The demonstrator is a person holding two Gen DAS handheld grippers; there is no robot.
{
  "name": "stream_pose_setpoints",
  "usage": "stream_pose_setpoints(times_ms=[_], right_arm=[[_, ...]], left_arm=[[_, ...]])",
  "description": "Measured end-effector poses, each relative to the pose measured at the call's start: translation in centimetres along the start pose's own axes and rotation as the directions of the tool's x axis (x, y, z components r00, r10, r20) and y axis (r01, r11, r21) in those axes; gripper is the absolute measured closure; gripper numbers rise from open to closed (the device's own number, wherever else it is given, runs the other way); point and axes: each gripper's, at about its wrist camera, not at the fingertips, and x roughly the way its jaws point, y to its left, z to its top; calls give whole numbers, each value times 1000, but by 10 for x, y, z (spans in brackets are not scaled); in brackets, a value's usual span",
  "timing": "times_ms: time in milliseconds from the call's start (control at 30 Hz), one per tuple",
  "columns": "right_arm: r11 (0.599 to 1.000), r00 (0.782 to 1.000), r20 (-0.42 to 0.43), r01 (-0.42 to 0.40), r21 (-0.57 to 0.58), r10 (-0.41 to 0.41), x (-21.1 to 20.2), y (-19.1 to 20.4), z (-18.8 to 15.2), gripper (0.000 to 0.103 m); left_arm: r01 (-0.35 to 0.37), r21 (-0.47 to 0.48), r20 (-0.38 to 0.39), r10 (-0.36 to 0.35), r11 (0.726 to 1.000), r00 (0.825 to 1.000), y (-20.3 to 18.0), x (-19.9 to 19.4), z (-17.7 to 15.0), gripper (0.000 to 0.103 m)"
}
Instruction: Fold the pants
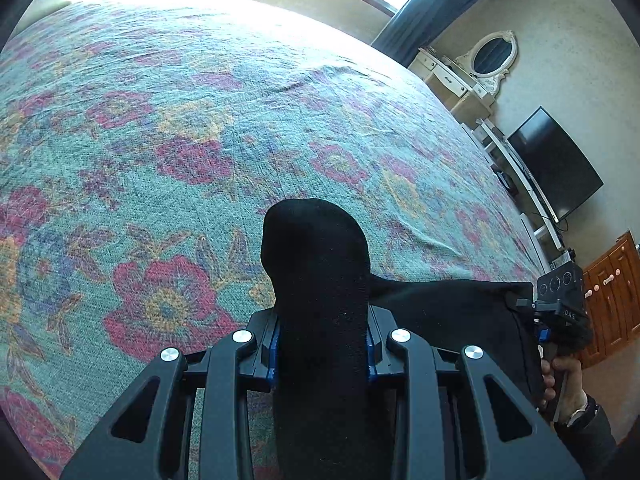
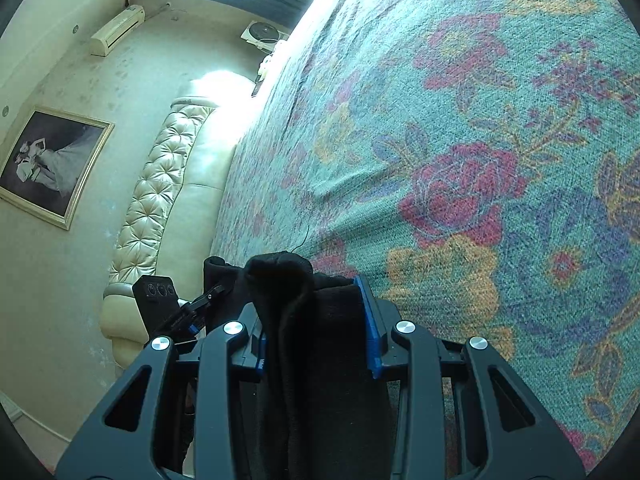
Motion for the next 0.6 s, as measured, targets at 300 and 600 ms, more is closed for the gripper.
stream_pose_setpoints(times_ms=[300,600], right_arm=[[1000,1000,3,-14,13,14,17,-2,19,69],[999,999,10,-32,32,32,27,-9,30,69]], left_arm=[[-6,-5,-10,6,1000,1000,10,10,12,72],[-10,-8,-21,10,1000,1000,17,21,24,72]])
